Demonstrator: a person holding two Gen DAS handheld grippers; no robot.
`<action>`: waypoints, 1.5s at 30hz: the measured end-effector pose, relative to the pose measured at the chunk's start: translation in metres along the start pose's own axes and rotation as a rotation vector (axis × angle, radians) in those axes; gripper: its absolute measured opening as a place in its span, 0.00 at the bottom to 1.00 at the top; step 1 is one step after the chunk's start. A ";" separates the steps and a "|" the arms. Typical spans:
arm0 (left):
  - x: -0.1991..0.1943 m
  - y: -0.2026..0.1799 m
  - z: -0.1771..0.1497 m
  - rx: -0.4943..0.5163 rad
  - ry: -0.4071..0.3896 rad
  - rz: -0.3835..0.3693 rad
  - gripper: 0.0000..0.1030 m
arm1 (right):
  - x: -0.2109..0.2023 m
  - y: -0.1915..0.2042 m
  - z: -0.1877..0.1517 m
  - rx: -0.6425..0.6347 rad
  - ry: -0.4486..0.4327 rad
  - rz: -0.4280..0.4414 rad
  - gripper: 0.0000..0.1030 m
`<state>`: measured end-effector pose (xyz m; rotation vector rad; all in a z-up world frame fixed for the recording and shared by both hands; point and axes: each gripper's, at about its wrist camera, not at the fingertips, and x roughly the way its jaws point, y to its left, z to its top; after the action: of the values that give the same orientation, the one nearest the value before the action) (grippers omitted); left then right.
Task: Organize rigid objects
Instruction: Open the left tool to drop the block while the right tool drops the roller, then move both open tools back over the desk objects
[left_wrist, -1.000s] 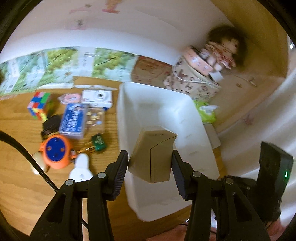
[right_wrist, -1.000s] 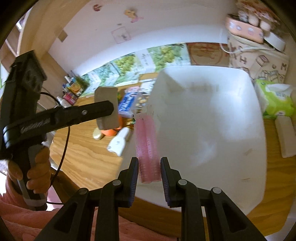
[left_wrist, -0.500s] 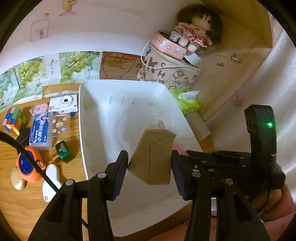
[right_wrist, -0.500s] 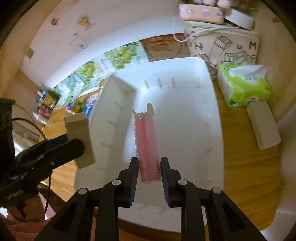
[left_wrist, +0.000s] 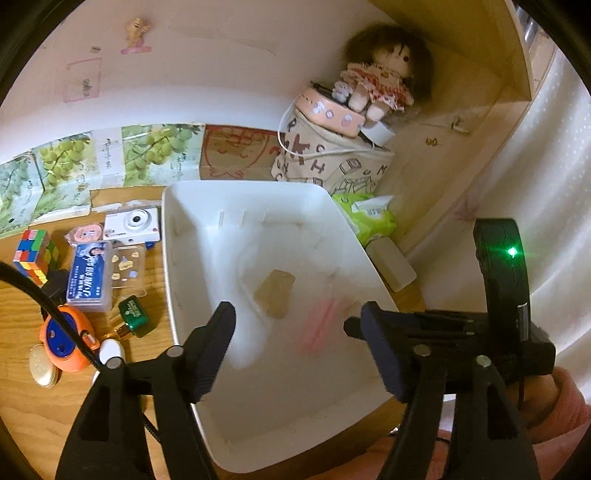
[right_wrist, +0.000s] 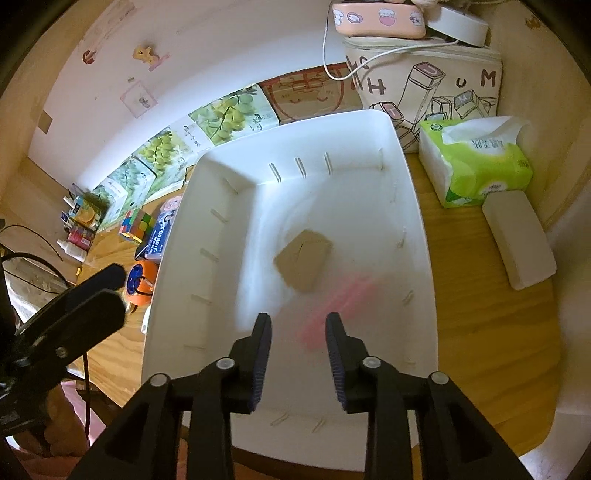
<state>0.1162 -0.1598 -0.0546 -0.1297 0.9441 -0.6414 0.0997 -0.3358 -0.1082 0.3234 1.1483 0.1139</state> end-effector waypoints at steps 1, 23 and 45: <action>-0.003 0.001 0.000 -0.005 -0.007 0.000 0.73 | 0.000 0.001 -0.001 0.005 -0.001 -0.001 0.36; -0.092 0.082 -0.020 -0.012 -0.010 0.145 0.74 | 0.004 0.103 -0.037 0.084 -0.071 0.047 0.65; -0.138 0.172 -0.034 0.105 0.062 0.213 0.74 | 0.034 0.210 -0.061 0.124 -0.201 0.056 0.74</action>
<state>0.1103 0.0627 -0.0407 0.0833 0.9668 -0.4985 0.0739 -0.1160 -0.0954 0.4665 0.9495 0.0580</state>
